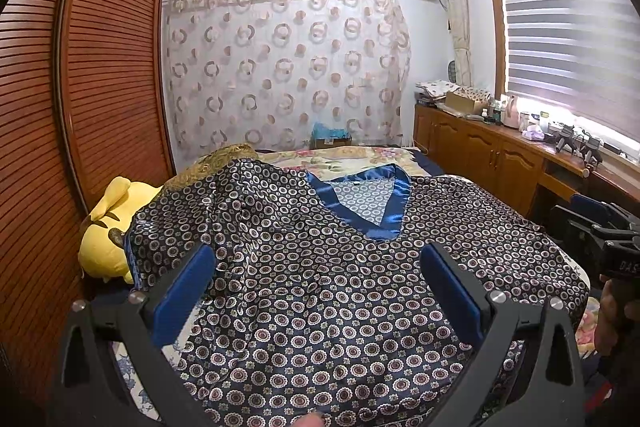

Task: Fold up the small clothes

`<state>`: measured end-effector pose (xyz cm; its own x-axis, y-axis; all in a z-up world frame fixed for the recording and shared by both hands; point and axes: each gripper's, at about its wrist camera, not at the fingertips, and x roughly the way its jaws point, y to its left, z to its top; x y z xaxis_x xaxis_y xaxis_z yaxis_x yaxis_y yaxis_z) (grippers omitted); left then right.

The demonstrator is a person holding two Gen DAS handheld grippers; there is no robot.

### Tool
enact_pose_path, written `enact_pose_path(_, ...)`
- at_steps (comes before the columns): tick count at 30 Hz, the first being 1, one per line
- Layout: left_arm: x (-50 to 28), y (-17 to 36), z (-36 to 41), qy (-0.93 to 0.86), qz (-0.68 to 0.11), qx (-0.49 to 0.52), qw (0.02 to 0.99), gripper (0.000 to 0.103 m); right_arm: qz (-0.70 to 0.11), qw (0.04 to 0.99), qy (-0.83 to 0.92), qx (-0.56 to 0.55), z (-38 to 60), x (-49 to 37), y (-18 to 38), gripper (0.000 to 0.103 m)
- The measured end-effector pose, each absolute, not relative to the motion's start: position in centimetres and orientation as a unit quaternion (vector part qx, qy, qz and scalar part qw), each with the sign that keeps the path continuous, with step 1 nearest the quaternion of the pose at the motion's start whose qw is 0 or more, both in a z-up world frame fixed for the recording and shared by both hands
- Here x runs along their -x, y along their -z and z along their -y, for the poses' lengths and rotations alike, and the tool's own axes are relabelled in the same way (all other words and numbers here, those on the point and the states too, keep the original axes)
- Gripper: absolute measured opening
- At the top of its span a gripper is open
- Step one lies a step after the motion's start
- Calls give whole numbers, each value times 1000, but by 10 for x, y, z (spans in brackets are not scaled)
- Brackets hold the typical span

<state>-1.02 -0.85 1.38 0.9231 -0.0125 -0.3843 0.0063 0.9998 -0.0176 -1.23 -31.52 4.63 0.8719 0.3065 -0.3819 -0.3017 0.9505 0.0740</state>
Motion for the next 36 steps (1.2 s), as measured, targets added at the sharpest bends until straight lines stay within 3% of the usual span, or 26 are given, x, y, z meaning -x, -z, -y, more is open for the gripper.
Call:
enact_pose_path(20,2,-1,-2,7,-226,21,974,103,-211,963,-165,-7,310,5,-42,103)
enact_pose_path(36,-38,45,-84,-66,-277,35,958,103,-241,954,-178,21,277,-30,-5,103)
